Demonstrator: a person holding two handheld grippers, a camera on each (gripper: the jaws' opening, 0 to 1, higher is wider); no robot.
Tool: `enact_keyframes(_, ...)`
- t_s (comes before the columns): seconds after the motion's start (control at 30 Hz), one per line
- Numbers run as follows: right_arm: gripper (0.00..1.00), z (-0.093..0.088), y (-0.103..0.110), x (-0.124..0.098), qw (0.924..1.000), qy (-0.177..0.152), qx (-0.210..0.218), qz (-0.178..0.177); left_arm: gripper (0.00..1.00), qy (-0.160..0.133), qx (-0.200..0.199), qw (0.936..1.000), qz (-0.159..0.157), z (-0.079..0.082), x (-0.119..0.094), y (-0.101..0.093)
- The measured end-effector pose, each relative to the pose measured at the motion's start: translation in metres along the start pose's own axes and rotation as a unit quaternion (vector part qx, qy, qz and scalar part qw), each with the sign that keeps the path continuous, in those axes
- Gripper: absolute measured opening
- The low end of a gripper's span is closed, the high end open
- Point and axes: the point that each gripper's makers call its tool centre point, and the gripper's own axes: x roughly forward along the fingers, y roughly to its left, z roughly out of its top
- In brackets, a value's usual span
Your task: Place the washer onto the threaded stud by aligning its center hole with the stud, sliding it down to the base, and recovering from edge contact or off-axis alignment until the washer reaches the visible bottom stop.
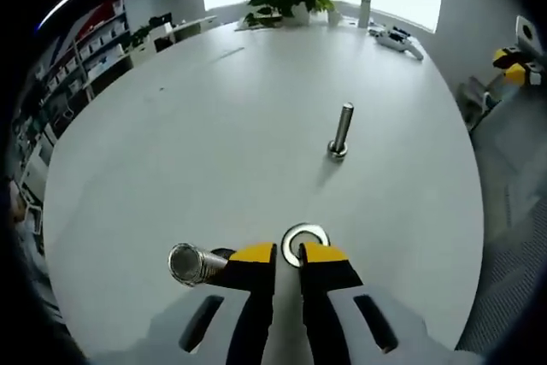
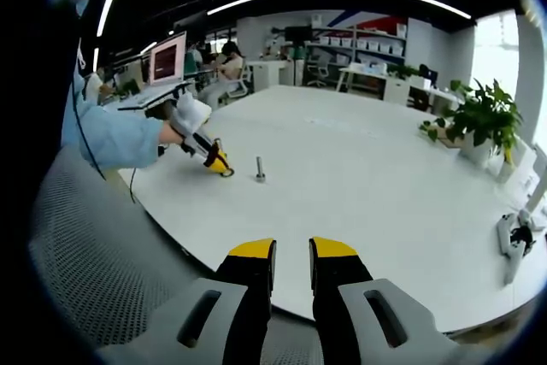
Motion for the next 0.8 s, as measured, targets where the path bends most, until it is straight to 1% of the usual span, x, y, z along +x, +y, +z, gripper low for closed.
enact_keyframes(0.03, 0.18, 0.0, 0.0, 0.0, 1.0, 0.0, 0.0, 0.0, 0.07, 0.001, 0.014, 0.9999, 0.006, 0.0004, -0.0005, 0.0011)
enact_keyframes(0.1, 0.18, 0.0, -0.0001, -0.0001, 1.0, -0.001, 0.001, 0.0, 0.05, 0.0, 0.008, 1.0, 0.005, -0.0002, 0.0072, 0.0028)
enact_keyframes(0.17, 0.18, 0.0001, 0.0, -0.0002, 1.0, -0.001, 0.001, 0.0, 0.03, 0.002, 0.014, 0.9999, 0.009, 0.0017, 0.0063, 0.0025)
enact_keyframes(0.33, 0.18, 0.0001, -0.0005, -0.0004, 1.0, -0.002, 0.001, -0.001, 0.03, 0.007, 0.012, 0.9998, 0.014, 0.0012, 0.0048, 0.0022)
enact_keyframes(0.5, 0.18, -0.0002, -0.0004, -0.0005, 1.0, -0.002, 0.001, 0.0, 0.02, 0.003, 0.006, 0.9998, 0.018, 0.0008, 0.0038, 0.002)
enact_keyframes(0.63, 0.18, -0.0001, -0.0002, -0.0005, 1.0, -0.002, 0.001, 0.0, 0.02, 0.009, 0.009, 0.9997, 0.023, -0.0007, 0.0027, 0.0009)
enact_keyframes(0.8, 0.18, 0.0, -0.0004, -0.0004, 1.0, -0.002, 0.002, -0.001, 0.02, 0.007, 0.011, 0.9998, 0.018, -0.0025, -0.0002, -0.0036)
